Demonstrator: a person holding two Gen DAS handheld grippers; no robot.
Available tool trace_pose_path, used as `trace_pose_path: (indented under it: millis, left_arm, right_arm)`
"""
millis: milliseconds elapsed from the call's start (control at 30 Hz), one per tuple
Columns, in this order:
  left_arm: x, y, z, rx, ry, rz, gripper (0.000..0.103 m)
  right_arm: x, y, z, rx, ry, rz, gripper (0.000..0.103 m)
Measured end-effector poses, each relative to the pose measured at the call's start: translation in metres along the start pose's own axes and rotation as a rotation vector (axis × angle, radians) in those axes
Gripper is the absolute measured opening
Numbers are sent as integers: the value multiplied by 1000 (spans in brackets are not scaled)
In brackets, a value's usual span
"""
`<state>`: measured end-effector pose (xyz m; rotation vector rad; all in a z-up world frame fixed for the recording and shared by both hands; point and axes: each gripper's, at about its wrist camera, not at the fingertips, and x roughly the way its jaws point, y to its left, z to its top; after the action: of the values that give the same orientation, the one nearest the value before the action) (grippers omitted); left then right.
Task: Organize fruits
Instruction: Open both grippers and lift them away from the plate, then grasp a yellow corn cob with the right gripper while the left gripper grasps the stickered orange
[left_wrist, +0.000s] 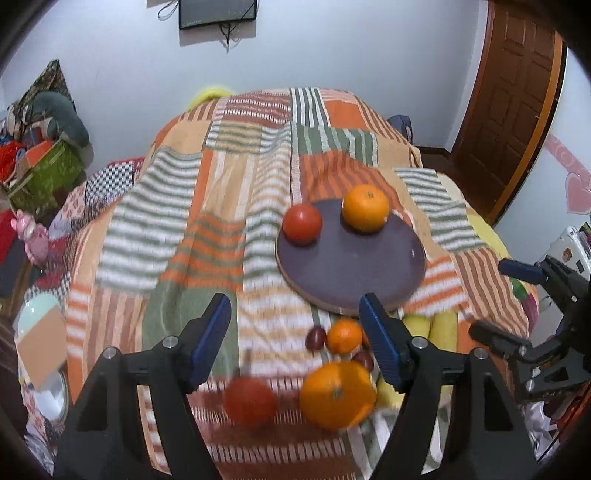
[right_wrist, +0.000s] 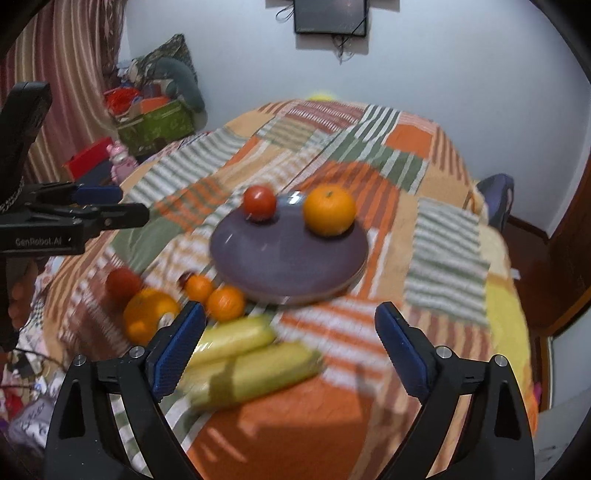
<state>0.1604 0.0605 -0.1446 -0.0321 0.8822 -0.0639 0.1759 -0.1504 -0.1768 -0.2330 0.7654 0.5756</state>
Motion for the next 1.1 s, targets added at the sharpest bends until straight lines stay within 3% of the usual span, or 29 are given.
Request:
trace_pose_path:
  millis: [233,333,700,1000,1100]
  left_arm:
    - [2,2,-36,-43,64,-41,72]
    - [2,-2,-47,-34,83,-44,72]
    - [26,-16,-73,-44,171,-84,72]
    - [39,-14,-73,-84,180,-94,73]
    - [41,-14,-72,-87,174,-98,73]
  right_arm:
    - [24,31,-25,-62,89,29,92]
    - [38,33,-34,-83,127,-8,92]
    - [14,-1,-48,-1,105,13,94]
    - [1,-36,-70,32,143,-175,94]
    - [-3,-47,-71,67,149,-188,94]
